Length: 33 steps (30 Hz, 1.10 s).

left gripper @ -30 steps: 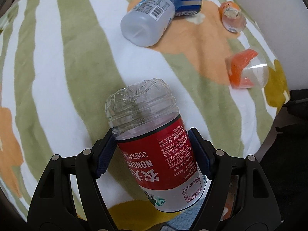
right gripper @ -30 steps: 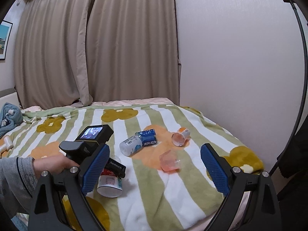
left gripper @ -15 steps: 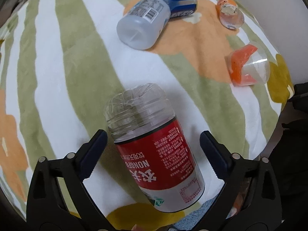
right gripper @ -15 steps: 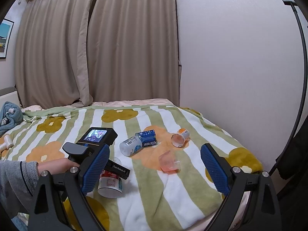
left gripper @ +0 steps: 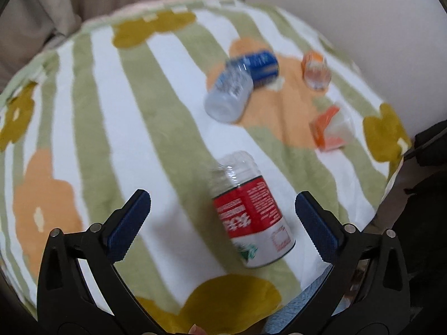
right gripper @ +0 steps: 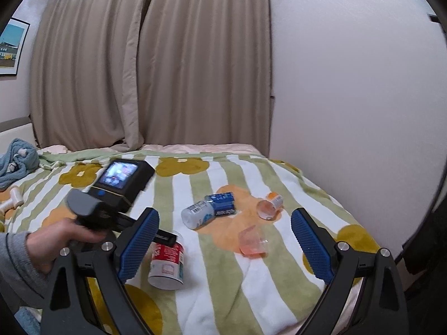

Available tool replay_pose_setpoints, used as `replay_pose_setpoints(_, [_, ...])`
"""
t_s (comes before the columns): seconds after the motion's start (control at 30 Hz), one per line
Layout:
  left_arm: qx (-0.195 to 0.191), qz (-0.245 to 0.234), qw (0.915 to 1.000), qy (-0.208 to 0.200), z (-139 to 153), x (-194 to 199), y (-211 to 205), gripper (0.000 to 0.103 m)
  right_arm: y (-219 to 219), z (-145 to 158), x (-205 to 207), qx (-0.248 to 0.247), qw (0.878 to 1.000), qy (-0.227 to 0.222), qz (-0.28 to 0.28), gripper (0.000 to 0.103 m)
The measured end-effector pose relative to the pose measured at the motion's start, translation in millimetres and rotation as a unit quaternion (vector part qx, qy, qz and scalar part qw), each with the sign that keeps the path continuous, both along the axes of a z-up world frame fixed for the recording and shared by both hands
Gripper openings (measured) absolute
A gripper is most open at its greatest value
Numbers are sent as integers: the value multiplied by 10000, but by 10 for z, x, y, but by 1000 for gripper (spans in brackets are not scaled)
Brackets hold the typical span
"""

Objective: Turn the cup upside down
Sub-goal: 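Close the right tool around the red-labeled bottle's body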

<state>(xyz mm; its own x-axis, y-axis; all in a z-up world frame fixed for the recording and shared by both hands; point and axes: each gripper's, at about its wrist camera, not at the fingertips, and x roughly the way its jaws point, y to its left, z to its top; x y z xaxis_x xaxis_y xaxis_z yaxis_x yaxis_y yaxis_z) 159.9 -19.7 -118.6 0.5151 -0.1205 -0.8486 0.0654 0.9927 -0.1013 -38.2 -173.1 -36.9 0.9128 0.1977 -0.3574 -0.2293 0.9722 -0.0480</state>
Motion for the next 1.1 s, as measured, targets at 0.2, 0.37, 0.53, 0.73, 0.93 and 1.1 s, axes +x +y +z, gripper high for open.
replay_pose_setpoints(0.2, [-133,178,9979,-606,353,-434,485,103,177,122,663,74,9912,1026,833,94])
replay_pose_setpoints(0.37, [-145,379,9963,-758,403,-747,867,103,602,-199,1305,-502,9638,2293,1267,94])
replay_pose_setpoints(0.53, [-13,507,9929,-1076,325,-1031,1127,103,941,-889,1850,-449,9099,3868,1428,94])
replay_pose_setpoints(0.73, [-9,480,9898,-1344,220,-1278,1340,103,1149,-1447,2169,-527,8680,4794,1182,94])
replay_pose_setpoints(0.93, [48,383,9883,-1477,186,-1374,1387,103,1206,-1667,2263,-561,8479,5162,1069,75])
replay_pose_setpoints(1.1, [74,389,9877,-1516,184,-1389,1367,103,1231,-1739,2310,-630,8420,5262,1008,60])
